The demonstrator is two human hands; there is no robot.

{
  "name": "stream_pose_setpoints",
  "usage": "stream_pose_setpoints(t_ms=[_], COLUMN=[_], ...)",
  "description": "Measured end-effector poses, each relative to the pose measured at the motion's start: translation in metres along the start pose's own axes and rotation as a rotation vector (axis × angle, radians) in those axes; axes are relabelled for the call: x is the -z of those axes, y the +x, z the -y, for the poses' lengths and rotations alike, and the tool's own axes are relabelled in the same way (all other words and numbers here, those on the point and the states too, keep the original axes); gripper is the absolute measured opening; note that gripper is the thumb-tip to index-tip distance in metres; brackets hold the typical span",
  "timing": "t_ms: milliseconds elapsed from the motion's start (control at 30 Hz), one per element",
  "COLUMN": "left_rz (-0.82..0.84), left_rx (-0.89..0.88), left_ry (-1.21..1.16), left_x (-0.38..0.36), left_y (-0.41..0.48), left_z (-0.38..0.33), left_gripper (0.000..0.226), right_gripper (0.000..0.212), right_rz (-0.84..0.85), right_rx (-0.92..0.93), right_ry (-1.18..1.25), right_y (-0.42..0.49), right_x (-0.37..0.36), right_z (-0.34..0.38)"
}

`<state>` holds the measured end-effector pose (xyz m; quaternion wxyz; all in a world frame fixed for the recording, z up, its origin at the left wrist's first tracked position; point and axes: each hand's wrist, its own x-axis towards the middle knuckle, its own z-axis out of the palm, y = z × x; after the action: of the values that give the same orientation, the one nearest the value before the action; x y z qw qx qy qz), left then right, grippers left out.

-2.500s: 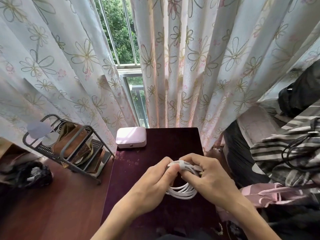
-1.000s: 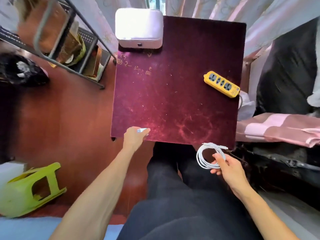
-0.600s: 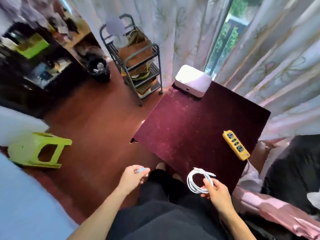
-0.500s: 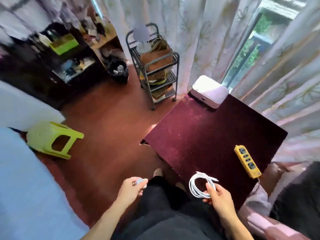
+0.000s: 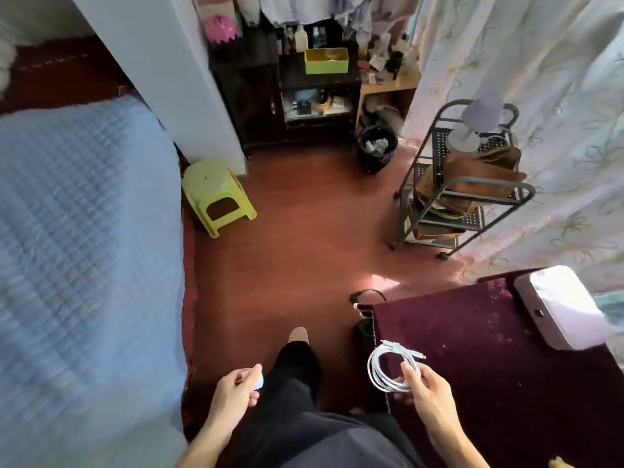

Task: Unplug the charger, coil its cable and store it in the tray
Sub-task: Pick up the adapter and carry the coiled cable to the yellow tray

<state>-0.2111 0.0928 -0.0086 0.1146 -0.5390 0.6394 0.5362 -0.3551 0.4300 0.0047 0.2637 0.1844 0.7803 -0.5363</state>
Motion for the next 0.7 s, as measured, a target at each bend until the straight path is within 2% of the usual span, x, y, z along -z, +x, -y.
stream_pose_setpoints(t_ms=[233, 467, 700], left_rz=[0.080, 0.147, 0.102], left_rx=[-0.112, -0.213, -0.153], left_ry=[0.041, 0.008, 0.003], left_x=[0.031, 0.044, 0.040], left_y=[0.071, 0.133, 0.208], left_z=[-0.096, -0.213, -0.295], left_gripper=[0.023, 0.015, 0.013], right_gripper=[0.021, 0.024, 0.021], right_rz=[-0.049, -0.104, -0.106], right_rx=[-0.009, -0.077, -0.126], right_ry=[-0.050, 0.003, 0.047], right_y=[0.058, 0.106, 0.210], right_x=[-0.062, -0.097, -0.129], right_z=[0.068, 0.132, 0.205])
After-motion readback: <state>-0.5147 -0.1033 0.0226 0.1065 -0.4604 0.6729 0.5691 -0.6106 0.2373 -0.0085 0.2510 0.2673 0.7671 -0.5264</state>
